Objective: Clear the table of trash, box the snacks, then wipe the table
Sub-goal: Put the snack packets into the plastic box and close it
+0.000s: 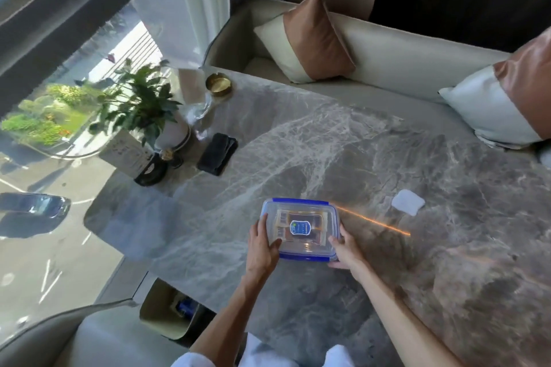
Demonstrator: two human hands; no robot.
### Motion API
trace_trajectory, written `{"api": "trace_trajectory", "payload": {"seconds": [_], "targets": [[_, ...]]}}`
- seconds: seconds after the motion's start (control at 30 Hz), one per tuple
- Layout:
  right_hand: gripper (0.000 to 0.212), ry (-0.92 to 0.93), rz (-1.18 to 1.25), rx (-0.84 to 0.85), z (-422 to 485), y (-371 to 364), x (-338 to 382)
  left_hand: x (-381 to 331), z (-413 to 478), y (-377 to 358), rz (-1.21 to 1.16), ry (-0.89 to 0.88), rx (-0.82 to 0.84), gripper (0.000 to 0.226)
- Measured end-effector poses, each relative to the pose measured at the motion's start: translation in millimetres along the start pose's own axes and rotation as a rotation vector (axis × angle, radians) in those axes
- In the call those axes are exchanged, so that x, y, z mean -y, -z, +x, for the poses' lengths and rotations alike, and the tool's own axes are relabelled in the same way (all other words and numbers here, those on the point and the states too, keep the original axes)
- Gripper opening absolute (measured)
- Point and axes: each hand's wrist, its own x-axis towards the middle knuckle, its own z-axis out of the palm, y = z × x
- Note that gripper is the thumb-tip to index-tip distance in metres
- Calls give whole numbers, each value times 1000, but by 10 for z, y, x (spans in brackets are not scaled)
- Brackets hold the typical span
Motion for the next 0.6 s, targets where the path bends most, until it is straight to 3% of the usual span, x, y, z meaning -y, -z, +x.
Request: {"api": "trace_trajectory", "payload": {"seconds": [0.17,0.27,0.47,0.6], "targets": [[55,-1,-148,105,97,-964,514,575,30,736,-217,186,-116,80],[53,95,-298,139,165,-1618,773,939,14,1187,-304,275,-207,89],[55,265,-539,275,365,-2728,1255,1525,146,1900,-476,521,-409,63],[52,412,-650,308,546,-3363,1614,1737,316,2229,-622,582,-473,67]]}}
